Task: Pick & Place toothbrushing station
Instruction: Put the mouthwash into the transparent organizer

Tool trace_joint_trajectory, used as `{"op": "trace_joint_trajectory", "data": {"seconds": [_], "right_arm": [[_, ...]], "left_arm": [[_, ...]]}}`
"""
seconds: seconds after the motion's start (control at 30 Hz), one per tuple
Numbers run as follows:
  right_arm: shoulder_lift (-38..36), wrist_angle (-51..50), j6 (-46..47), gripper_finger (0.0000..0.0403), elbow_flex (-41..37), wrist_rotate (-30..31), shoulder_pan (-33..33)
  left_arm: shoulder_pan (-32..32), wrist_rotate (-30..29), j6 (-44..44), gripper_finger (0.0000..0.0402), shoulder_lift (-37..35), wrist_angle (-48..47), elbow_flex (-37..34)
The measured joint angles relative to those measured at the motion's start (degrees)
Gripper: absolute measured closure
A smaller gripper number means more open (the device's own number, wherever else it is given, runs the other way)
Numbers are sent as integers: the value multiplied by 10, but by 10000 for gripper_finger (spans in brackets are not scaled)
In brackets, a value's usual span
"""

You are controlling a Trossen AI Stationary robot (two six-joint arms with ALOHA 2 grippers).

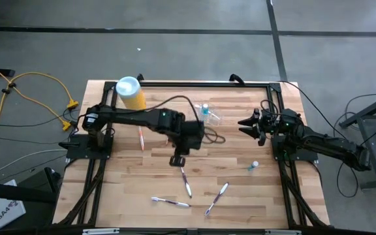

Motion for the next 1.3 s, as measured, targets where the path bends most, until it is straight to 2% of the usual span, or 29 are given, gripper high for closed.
{"op": "trace_joint_trajectory", "data": {"seconds": [0.1, 0.33, 0.53, 0.67, 0.77, 0.83, 0.9, 1.0, 1.1, 1.3], "right_arm": [[0, 0, 0, 229, 0, 0, 0], [0, 0, 0, 229, 0, 0, 0], [0, 7, 7, 229, 0, -1, 0], [0, 21, 20, 229, 0, -15, 0], [0, 26, 21, 229, 0, -22, 0], [0, 27, 21, 229, 0, -25, 0], [0, 36, 20, 229, 0, -25, 0], [0, 65, 20, 229, 0, -27, 0], [0, 62, 18, 229, 18, -27, 0], [16, -58, -39, 229, 111, -27, 0]], "left_arm": [[-20, 14, 1, 387, 0, -3, 0], [-69, 97, 48, 387, -13, 4, 0], [-75, 200, 100, 387, -64, 7, -11], [-66, 301, 147, 387, -126, 22, -79], [-52, 372, 166, 387, -184, 76, -172], [-42, 390, 155, 387, -225, 123, -242], [-29, 382, 118, 387, -267, 181, -312], [-4, 328, 37, 387, -330, 263, -414], [20, 280, -9, 387, -392, 326, -500], [40, 266, -33, 387, -516, 403, -613]]}}
